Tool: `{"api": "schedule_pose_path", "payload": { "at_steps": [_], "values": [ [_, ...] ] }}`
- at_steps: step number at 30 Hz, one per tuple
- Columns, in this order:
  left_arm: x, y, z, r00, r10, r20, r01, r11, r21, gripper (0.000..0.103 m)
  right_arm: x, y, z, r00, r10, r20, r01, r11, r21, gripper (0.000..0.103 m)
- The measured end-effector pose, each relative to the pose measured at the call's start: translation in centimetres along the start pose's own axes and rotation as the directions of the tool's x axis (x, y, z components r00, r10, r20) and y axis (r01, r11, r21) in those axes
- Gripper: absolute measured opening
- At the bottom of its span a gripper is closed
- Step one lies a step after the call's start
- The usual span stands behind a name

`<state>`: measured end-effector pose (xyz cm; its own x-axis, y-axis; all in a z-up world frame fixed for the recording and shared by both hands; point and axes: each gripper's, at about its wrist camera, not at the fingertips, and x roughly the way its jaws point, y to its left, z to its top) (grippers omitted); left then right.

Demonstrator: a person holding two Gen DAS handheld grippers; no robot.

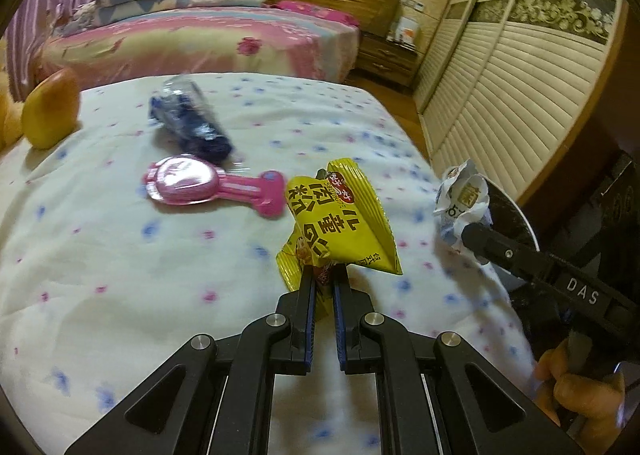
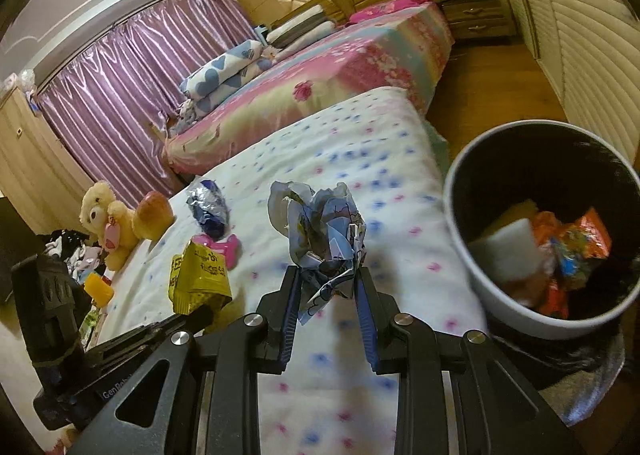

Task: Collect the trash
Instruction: 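Carry the yellow snack bag and crumpled wrapper toward the bin with both tools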

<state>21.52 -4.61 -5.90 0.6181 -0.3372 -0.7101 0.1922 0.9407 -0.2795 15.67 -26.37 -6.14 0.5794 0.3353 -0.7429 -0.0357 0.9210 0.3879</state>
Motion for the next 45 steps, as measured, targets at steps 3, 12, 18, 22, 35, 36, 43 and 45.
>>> {"api": "schedule_pose_path", "payload": {
  "at_steps": [3, 12, 18, 22, 35, 36, 43, 45],
  "values": [
    [0.3, -1.1, -0.1, 1.000, -0.014, -0.001, 0.014, 1.000, 0.020, 0.007, -0.8, -0.9, -0.2, 1.000, -0.014, 0.007, 0.014, 1.000, 0.008, 0.027],
    [0.8, -3.3, -0.1, 0.999, -0.038, -0.006, 0.038, 0.998, 0.053, 0.007, -2.7, -3.0, -0.7, 0.999, -0.038, 0.030, 0.037, 0.999, 0.038, 0.027],
    [1.0, -4.7, 0.0, 0.999, -0.048, -0.010, 0.048, 0.996, 0.073, 0.007, -3.7, -3.8, -0.8, 0.998, -0.048, 0.044, 0.046, 0.998, 0.051, 0.027],
    [1.1, -5.9, -0.1, 0.998, -0.056, -0.012, 0.057, 0.994, 0.094, 0.007, -4.4, -4.5, -0.9, 0.997, -0.057, 0.052, 0.054, 0.997, 0.060, 0.027],
    [1.8, -9.2, -0.1, 0.997, -0.073, -0.024, 0.076, 0.986, 0.148, 0.007, -6.3, -6.6, -0.6, 0.993, -0.079, 0.085, 0.071, 0.994, 0.089, 0.027],
    [1.9, -9.4, -0.1, 0.997, -0.075, -0.026, 0.078, 0.985, 0.152, 0.007, -6.4, -6.7, -0.6, 0.993, -0.080, 0.087, 0.072, 0.993, 0.090, 0.027],
    [2.4, -10.7, -0.1, 0.996, -0.079, -0.030, 0.083, 0.982, 0.172, 0.007, -7.0, -7.8, -0.6, 0.991, -0.093, 0.096, 0.082, 0.991, 0.110, 0.027],
    [2.5, -10.9, 0.0, 0.996, -0.080, -0.030, 0.084, 0.981, 0.174, 0.007, -7.1, -8.0, -0.7, 0.991, -0.097, 0.097, 0.085, 0.990, 0.115, 0.027]
  ]
}}
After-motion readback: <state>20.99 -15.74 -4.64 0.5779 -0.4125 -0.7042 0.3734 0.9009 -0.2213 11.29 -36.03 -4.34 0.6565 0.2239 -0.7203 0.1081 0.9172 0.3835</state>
